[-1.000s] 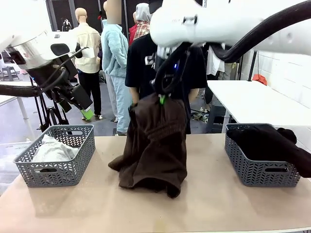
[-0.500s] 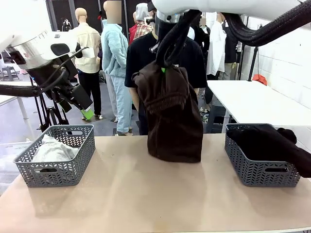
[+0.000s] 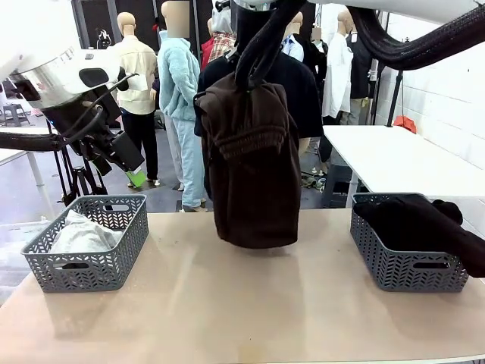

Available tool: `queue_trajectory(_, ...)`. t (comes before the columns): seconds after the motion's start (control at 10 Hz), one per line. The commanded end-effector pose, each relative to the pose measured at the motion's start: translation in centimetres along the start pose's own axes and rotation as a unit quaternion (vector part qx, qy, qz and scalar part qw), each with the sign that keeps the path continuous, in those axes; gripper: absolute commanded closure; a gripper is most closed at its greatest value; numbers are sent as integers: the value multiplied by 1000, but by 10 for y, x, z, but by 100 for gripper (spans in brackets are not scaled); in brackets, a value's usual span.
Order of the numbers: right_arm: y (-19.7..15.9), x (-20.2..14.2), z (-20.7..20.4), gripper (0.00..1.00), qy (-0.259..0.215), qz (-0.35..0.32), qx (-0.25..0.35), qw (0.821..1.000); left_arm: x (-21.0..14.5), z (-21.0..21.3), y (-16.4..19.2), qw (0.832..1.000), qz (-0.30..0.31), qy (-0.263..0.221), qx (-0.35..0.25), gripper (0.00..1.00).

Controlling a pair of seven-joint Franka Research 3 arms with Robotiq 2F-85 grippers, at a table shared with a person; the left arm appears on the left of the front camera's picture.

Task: Sort the tops and bottoms.
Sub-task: Lift clothes from the center of the table with your right hand.

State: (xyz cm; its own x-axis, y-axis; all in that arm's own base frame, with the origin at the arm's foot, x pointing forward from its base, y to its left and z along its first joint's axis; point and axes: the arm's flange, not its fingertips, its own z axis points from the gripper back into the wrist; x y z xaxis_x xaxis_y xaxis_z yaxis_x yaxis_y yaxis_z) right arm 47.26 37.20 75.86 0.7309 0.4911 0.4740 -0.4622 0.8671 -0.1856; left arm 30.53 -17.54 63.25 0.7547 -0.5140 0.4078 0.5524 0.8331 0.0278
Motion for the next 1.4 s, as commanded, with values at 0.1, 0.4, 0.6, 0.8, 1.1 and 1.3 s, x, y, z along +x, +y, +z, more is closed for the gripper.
queue_trajectory(0.1,0,0,0,100,0,0,0,1000,-1,-1,2,1000,-1,-4,8,0)
queue_trajectory(0.4,0,0,0,100,0,0,0,1000,-1,-1,2,1000,-1,-4,8,0)
queue_trajectory(0.6,0,0,0,100,0,0,0,1000,-1,-1,2,1000,-1,-4,8,0)
queue_trajectory(0.8,0,0,0,100,0,0,0,1000,-1,-1,2,1000,-1,-4,8,0)
queue_trajectory(1.1,0,0,0,100,0,0,0,1000,-1,-1,2,1000,-1,-4,8,0)
queue_trajectory(1.3,0,0,0,100,0,0,0,1000,-1,-1,2,1000,-1,-4,8,0)
